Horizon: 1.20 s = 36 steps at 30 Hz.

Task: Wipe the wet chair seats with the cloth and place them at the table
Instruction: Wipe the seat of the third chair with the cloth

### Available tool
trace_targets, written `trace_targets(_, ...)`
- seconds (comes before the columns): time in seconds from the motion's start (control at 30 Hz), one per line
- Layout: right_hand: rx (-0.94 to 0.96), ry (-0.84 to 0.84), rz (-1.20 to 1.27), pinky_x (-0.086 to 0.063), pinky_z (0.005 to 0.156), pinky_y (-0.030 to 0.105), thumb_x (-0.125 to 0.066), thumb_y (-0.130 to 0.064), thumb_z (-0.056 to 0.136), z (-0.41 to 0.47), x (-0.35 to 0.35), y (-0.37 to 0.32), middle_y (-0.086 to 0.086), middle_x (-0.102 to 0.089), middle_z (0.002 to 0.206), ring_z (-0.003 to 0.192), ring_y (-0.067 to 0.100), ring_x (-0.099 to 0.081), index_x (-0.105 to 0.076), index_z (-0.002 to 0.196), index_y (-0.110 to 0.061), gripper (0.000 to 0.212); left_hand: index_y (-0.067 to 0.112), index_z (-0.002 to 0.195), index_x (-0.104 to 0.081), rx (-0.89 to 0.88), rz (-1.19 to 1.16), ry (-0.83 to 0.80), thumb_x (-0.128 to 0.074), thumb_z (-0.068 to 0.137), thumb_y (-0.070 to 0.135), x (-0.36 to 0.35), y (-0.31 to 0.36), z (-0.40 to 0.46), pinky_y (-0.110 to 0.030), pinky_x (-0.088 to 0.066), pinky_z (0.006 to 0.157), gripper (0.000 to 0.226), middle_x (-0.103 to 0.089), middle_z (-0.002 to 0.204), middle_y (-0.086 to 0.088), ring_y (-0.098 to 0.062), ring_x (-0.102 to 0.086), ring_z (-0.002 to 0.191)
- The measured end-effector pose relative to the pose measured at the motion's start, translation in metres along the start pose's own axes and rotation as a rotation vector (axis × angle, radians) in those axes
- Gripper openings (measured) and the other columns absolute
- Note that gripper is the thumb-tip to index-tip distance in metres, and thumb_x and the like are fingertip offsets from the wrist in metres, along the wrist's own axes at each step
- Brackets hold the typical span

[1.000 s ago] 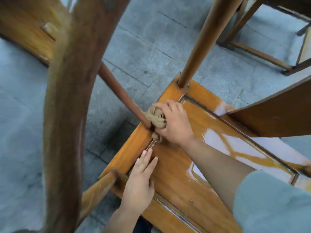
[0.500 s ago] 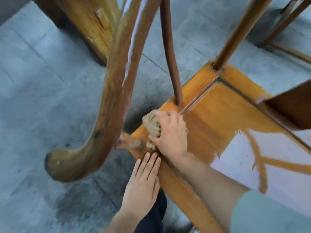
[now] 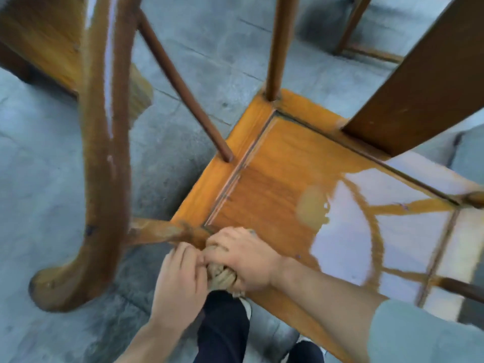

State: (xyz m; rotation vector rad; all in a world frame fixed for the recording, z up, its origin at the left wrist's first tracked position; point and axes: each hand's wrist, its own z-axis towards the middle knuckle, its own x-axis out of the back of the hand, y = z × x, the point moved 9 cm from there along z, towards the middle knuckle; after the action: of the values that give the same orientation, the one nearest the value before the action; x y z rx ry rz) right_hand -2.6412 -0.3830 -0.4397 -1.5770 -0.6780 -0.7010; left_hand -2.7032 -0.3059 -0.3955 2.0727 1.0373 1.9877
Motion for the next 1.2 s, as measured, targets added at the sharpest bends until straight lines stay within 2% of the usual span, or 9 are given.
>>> trace_targets(0.17, 0.146, -0.172, -0.357, -0.042, 0.100, 0.043, -0.078, -0.039, 0.083, 0.022, 0.044, 0.048, 0.004, -0.051, 0.146, 0.127, 0.028, -0.047, -0.055, 0.145, -0.031, 0.067, 0.005, 0.122, -0.057, 0.010, -0.131, 0.026, -0.036, 0.099, 0.025, -0.014, 0.023, 0.041, -0.028, -0.037, 0.101, 0.037, -0.056, 0.123, -0.007, -0.028, -0.052, 0.118)
trace_targets(0.4, -0.525, 0.403, -0.105, -0.036, 0.112, 0.049, -0.078, -0.039, 0.077, -0.047, 0.159, 0.187, -0.002, -0.059, 0.141, 0.135, 0.026, -0.050, -0.063, 0.135, -0.038, 0.060, 0.015, 0.150, -0.036, -0.073, -0.046, -0.064, -0.038, 0.105, 0.025, -0.047, 0.063, 0.130, -0.036, -0.026, 0.118, 0.047, -0.031, 0.158, -0.003, -0.018, -0.026, 0.146)
trace_targets(0.57, -0.854, 0.755, 0.047, -0.039, 0.106, 0.052, -0.076, -0.035, 0.079, -0.127, 0.113, 0.153, -0.004, -0.061, 0.131, 0.129, 0.026, -0.050, -0.067, 0.124, -0.034, 0.046, 0.010, 0.146, -0.043, -0.158, -0.031, -0.098, -0.040, 0.105, 0.022, -0.051, 0.092, 0.173, -0.037, -0.025, 0.119, 0.043, -0.035, 0.157, -0.005, -0.020, -0.026, 0.146)
trace_targets(0.63, -0.743, 0.727, 0.088, -0.038, 0.104, 0.054, -0.075, -0.031, 0.078, -0.110, 0.073, 0.100, -0.003, -0.059, 0.128, 0.127, 0.027, -0.050, -0.067, 0.117, -0.032, 0.039, 0.005, 0.142, -0.046, -0.212, 0.003, -0.101, -0.043, 0.103, 0.019, -0.048, 0.103, 0.186, -0.036, -0.024, 0.118, 0.041, -0.040, 0.152, -0.010, -0.023, -0.031, 0.143)
trace_targets(0.8, -0.216, 0.231, 0.153, -0.012, 0.122, 0.045, -0.084, -0.023, 0.062, -0.054, 0.008, 0.018, 0.004, -0.052, 0.136, 0.127, 0.033, -0.041, -0.067, 0.127, -0.029, 0.068, 0.006, 0.145, -0.042, -0.396, 0.190, -0.267, -0.040, 0.104, 0.026, -0.068, 0.125, 0.195, -0.037, -0.019, 0.120, 0.046, -0.037, 0.155, -0.009, -0.023, -0.025, 0.146)
trace_targets(0.9, -0.227, 0.161, 0.009, -0.031, 0.114, 0.053, -0.087, -0.020, 0.062, -0.042, 0.043, 0.059, 0.012, -0.057, 0.135, 0.120, 0.037, -0.047, -0.066, 0.133, -0.025, 0.074, 0.007, 0.145, -0.042, -0.468, 0.215, -0.338, -0.039, 0.104, 0.027, -0.080, 0.135, 0.200, -0.041, -0.018, 0.122, 0.046, -0.037, 0.155, -0.010, -0.025, -0.025, 0.148)
trace_targets(1.03, -0.738, 0.651, -0.035, -0.044, 0.100, 0.050, -0.080, -0.021, 0.070, -0.119, 0.120, 0.164, 0.003, -0.060, 0.128, 0.121, 0.031, -0.053, -0.067, 0.125, -0.027, 0.057, 0.007, 0.137, -0.049, -0.321, 0.054, -0.167, -0.038, 0.103, 0.027, -0.063, 0.135, 0.227, -0.046, -0.031, 0.116, 0.041, -0.049, 0.145, -0.013, -0.028, -0.039, 0.137)
trace_targets(1.13, -1.185, 1.120, -0.034, -0.043, 0.104, 0.049, -0.083, -0.030, 0.072, -0.226, 0.128, 0.182, 0.001, -0.058, 0.130, 0.120, 0.030, -0.052, -0.063, 0.128, -0.033, 0.059, 0.010, 0.143, -0.045, -0.377, 0.111, -0.286, -0.036, 0.105, 0.030, -0.084, 0.146, 0.221, -0.040, -0.023, 0.120, 0.044, -0.040, 0.154, -0.008, -0.023, -0.030, 0.145)
trace_targets(1.2, -1.293, 1.205, -0.026, -0.043, 0.102, 0.052, -0.082, -0.029, 0.075, -0.242, 0.094, 0.151, 0.005, -0.058, 0.128, 0.119, 0.033, -0.051, -0.062, 0.127, -0.029, 0.055, 0.009, 0.146, -0.043, -0.476, 0.157, -0.354, -0.038, 0.105, 0.028, -0.102, 0.155, 0.207, -0.036, -0.014, 0.122, 0.046, -0.032, 0.159, -0.009, -0.023, -0.021, 0.149)
